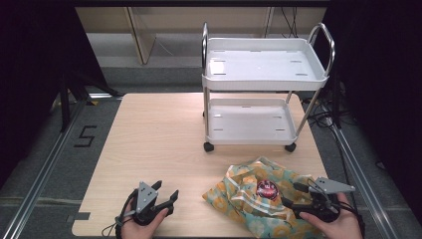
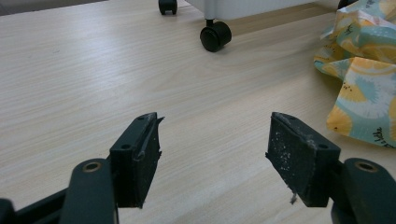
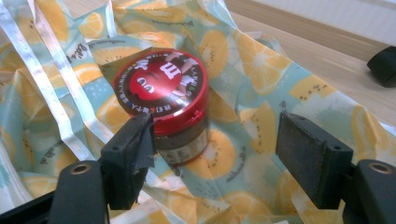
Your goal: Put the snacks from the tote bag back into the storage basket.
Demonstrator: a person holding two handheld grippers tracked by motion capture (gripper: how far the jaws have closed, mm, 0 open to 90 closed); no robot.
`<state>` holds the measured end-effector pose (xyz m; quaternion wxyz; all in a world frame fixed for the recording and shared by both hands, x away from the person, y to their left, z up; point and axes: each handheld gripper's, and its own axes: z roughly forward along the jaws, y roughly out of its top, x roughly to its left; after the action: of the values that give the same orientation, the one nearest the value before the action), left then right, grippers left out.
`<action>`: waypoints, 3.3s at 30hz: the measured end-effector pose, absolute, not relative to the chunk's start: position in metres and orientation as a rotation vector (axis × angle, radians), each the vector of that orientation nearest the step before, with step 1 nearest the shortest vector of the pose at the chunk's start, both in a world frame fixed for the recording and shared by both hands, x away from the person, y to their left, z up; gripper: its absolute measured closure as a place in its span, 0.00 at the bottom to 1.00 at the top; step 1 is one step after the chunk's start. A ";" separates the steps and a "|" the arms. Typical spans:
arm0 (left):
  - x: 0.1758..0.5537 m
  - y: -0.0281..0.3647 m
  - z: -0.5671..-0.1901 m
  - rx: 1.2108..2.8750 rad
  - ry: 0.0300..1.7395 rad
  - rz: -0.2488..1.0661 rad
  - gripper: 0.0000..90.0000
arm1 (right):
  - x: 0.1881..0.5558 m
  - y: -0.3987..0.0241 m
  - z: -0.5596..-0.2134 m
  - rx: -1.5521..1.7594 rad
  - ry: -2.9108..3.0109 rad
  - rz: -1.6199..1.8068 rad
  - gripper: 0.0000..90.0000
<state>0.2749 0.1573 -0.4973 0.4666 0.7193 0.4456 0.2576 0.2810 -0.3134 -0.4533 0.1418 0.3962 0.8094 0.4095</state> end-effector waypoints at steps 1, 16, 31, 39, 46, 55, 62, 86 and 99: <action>0.275 0.157 -0.497 1.765 1.094 0.632 0.37 | 0.281 -0.313 -0.453 1.144 2.336 1.182 0.33; 0.274 0.158 -0.496 1.780 1.090 0.638 0.37 | 0.286 -0.300 -0.445 1.075 2.379 1.158 0.31; 0.274 0.157 -0.497 1.785 1.083 0.633 0.37 | 0.294 -0.289 -0.442 1.052 2.426 1.109 0.28; 0.275 0.158 -0.497 1.786 1.079 0.631 0.37 | 0.299 -0.280 -0.449 1.044 2.486 1.071 0.27; 0.274 0.158 -0.497 1.787 1.079 0.634 0.37 | 0.305 -0.275 -0.439 1.045 2.488 1.107 0.27; 0.274 0.158 -0.496 1.787 1.084 0.637 0.37 | 0.316 -0.261 -0.445 1.083 2.527 1.081 0.27; 0.274 0.157 -0.497 1.788 1.077 0.633 0.37 | 0.312 -0.253 -0.456 1.091 2.558 1.011 0.24; 0.273 0.159 -0.496 1.789 1.081 0.637 0.37 | 0.314 -0.250 -0.470 1.020 2.532 0.997 0.29; 0.273 0.157 -0.496 1.782 1.091 0.626 0.37 | 0.310 -0.254 -0.462 1.016 2.518 0.995 0.29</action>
<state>0.2726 0.1575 -0.4962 0.4618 0.7247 0.4437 0.2546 0.3095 -0.2542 -0.4617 0.1247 0.3485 0.8640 0.3414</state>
